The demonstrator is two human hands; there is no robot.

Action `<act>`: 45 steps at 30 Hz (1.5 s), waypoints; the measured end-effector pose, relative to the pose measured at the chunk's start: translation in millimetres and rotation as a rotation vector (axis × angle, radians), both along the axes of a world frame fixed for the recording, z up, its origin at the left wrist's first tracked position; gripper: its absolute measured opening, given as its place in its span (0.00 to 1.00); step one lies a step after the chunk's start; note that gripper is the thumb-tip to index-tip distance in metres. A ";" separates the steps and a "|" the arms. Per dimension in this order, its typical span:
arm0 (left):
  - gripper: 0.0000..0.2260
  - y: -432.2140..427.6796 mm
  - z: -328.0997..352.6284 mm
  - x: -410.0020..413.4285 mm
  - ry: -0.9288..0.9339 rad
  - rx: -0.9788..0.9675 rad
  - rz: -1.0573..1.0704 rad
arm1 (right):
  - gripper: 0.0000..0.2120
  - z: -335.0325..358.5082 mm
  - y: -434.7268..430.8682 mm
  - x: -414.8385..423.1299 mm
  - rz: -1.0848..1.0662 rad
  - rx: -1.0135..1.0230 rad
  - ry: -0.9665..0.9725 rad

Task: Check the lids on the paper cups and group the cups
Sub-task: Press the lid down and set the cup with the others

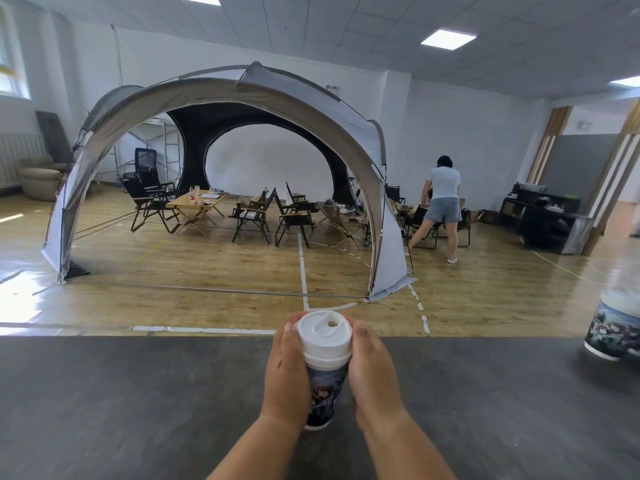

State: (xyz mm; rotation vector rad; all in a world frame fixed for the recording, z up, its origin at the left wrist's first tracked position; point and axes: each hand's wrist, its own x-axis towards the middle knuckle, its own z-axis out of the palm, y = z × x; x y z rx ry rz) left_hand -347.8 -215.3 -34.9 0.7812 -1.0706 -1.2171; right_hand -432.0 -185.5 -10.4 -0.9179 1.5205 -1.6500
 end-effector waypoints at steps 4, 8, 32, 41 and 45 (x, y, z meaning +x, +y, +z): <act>0.18 0.5 1.6 -0.8 0.011 0.025 -0.009 | 0.17 -6.7 7.1 4.2 -0.018 -0.040 0.070; 0.18 -0.7 2.4 0.1 0.018 0.034 -0.033 | 0.19 -9.0 13.2 6.5 0.035 -0.045 0.107; 0.12 25.2 20.7 -5.5 0.128 0.154 0.058 | 0.19 -9.9 29.9 12.9 0.005 -0.089 0.270; 0.13 9.8 23.6 2.8 0.067 0.174 -0.009 | 0.11 -3.7 20.9 -11.2 0.164 -0.014 0.166; 0.12 5.1 29.5 7.8 0.122 0.227 -0.094 | 0.10 8.5 16.2 -22.7 0.252 0.007 0.127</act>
